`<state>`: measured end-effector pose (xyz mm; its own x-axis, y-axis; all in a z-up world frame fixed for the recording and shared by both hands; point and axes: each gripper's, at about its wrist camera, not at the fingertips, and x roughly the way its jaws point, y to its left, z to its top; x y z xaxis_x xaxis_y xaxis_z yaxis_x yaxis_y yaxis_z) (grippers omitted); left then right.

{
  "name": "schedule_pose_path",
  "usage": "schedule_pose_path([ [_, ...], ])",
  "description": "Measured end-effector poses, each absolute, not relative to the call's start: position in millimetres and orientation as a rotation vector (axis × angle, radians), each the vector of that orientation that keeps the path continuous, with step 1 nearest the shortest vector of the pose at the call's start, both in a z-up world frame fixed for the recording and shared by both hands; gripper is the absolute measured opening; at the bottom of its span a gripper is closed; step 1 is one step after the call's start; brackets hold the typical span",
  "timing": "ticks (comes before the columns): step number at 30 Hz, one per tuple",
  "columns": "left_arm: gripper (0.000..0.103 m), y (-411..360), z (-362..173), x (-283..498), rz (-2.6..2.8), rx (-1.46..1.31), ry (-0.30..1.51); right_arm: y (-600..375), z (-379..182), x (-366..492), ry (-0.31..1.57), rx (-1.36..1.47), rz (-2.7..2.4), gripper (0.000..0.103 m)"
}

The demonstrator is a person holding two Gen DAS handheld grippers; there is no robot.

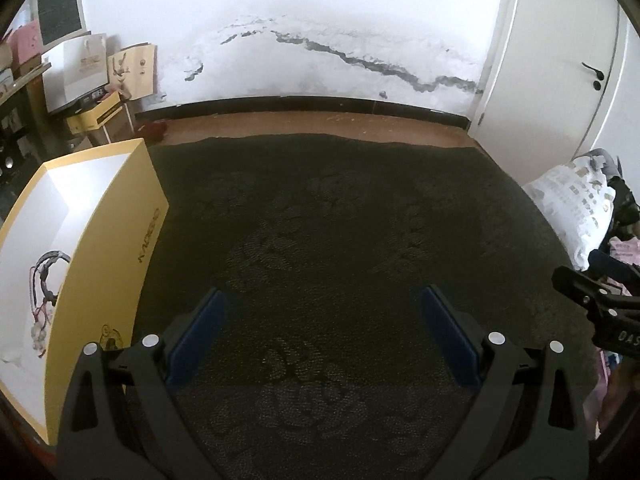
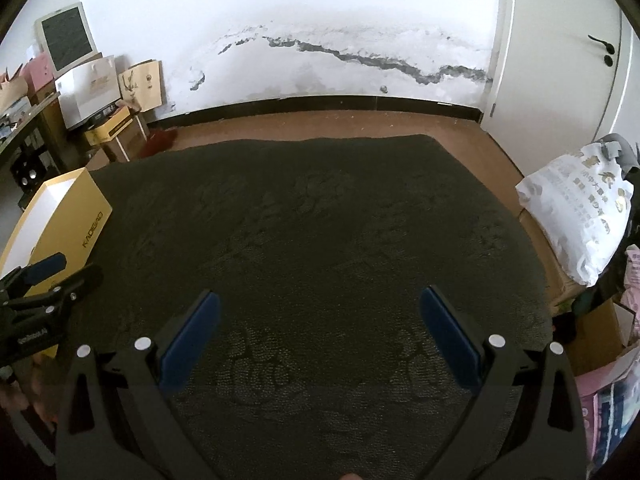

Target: Organize jewelry

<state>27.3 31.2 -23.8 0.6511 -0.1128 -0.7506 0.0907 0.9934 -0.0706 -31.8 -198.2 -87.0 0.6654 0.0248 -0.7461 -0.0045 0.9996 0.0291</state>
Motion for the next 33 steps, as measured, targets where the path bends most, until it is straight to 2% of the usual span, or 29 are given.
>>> schedule_pose_path([
  [33, 0.095, 39, -22, 26, -0.096, -0.038, 0.862, -181, -94, -24, 0.855, -0.004, 0.036, 0.096],
])
